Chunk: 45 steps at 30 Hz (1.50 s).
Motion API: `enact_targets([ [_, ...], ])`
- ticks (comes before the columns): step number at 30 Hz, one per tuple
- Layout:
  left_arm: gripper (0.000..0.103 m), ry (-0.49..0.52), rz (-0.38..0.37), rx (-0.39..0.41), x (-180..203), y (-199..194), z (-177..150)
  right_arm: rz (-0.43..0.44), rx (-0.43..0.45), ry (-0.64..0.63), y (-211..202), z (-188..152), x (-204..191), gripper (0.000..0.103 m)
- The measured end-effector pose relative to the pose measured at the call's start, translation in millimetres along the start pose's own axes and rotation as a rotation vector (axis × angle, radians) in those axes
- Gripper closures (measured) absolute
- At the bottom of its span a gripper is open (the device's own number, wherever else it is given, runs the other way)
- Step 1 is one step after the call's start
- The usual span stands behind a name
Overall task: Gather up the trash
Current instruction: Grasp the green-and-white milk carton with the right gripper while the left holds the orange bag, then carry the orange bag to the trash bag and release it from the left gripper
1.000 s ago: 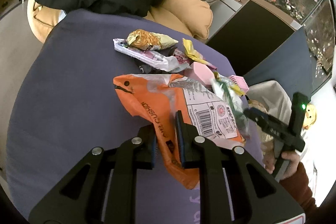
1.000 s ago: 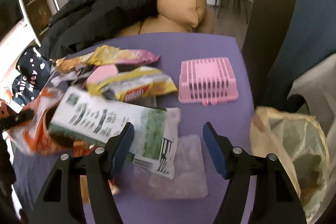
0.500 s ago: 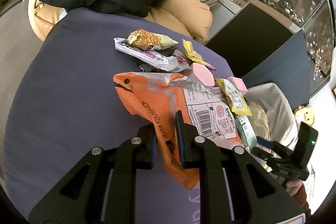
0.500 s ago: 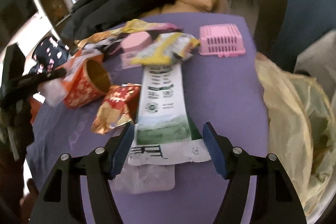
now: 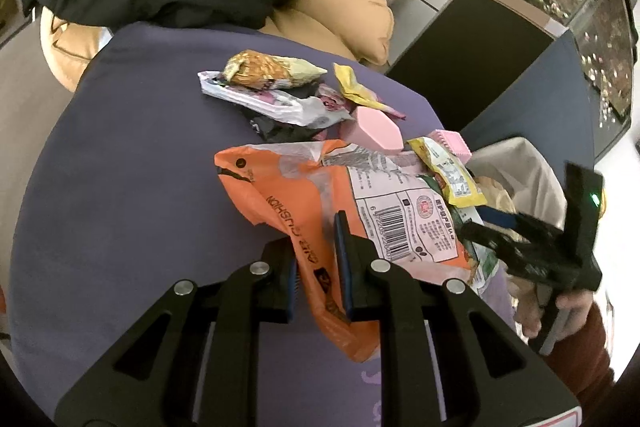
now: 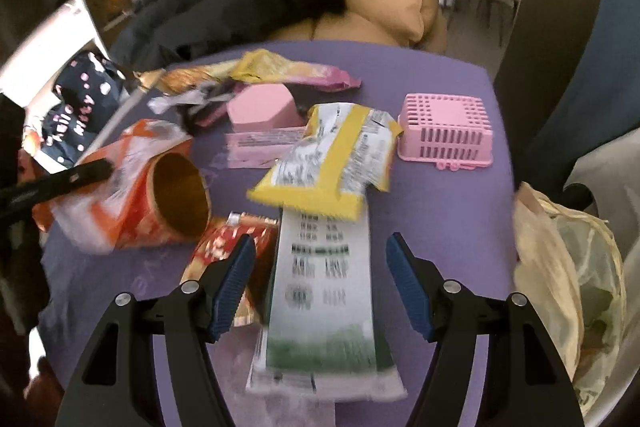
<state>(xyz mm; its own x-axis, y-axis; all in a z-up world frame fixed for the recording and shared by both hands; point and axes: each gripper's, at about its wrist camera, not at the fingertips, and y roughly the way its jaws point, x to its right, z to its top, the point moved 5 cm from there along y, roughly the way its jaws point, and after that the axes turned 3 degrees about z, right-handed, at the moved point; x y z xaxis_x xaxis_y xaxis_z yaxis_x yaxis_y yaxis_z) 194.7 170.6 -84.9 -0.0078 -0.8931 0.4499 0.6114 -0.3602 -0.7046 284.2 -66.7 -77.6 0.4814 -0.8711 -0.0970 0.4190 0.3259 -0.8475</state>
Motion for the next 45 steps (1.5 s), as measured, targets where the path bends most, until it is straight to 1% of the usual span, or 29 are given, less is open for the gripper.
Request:
enact_targets([
  [1,0.089,0.001,-0.003,-0.002,1,0,0,-0.005,-0.017,-0.003,4,1,-1,0.039],
  [2,0.089,0.002,-0.006,-0.003,2,1,0,-0.01,-0.046,-0.016,7,1,-2,0.041],
  [3,0.089,0.002,-0.011,-0.005,3,1,-1,-0.026,-0.052,-0.03,7,0,-3,0.054],
  [4,0.089,0.002,-0.015,-0.005,3,1,0,-0.053,-0.052,-0.053,3,-2,-5,0.055],
  [5,0.089,0.0,-0.023,-0.006,4,1,0,-0.063,-0.047,-0.063,-2,-5,-6,0.055],
  [6,0.089,-0.002,-0.032,-0.007,5,1,0,-0.058,-0.025,-0.066,-14,-9,-7,0.055],
  [11,0.09,0.011,-0.071,-0.008,20,2,6,0.012,0.061,-0.04,-66,-21,-6,0.055],
  [12,0.09,0.015,-0.077,-0.006,24,1,8,0.027,0.092,-0.036,-81,-23,-5,0.055],
  [15,0.092,0.031,-0.1,0.015,40,-5,15,0.021,0.16,-0.039,-108,-22,-4,0.055],
  [18,0.093,0.051,-0.103,0.046,51,-15,23,0.007,0.224,-0.031,-129,-20,-2,0.055],
  [22,0.093,0.072,-0.104,0.087,61,-29,32,-0.026,0.271,-0.039,-142,-20,0,0.055],
  [26,0.093,0.081,-0.095,0.099,65,-35,35,-0.027,0.287,-0.031,-142,-22,3,0.055],
  [29,0.093,0.093,-0.084,0.106,68,-37,35,-0.047,0.315,-0.043,-144,-25,3,0.055],
  [33,0.093,0.122,-0.072,0.128,76,-41,36,-0.013,0.367,-0.056,-147,-29,4,0.055],
  [36,0.093,0.147,-0.057,0.16,82,-46,36,-0.051,0.396,-0.052,-149,-32,8,0.055],
  [38,0.093,0.162,-0.049,0.192,88,-50,37,-0.061,0.419,-0.049,-153,-33,11,0.055],
  [40,0.093,0.186,-0.045,0.229,98,-53,36,-0.089,0.446,-0.042,-161,-35,17,0.055],
  [42,0.093,0.212,-0.062,0.252,111,-54,34,-0.124,0.48,-0.03,-174,-38,28,0.055],
  [45,0.093,0.254,-0.109,0.267,141,-50,31,-0.167,0.516,0.008,-191,-45,49,0.055],
])
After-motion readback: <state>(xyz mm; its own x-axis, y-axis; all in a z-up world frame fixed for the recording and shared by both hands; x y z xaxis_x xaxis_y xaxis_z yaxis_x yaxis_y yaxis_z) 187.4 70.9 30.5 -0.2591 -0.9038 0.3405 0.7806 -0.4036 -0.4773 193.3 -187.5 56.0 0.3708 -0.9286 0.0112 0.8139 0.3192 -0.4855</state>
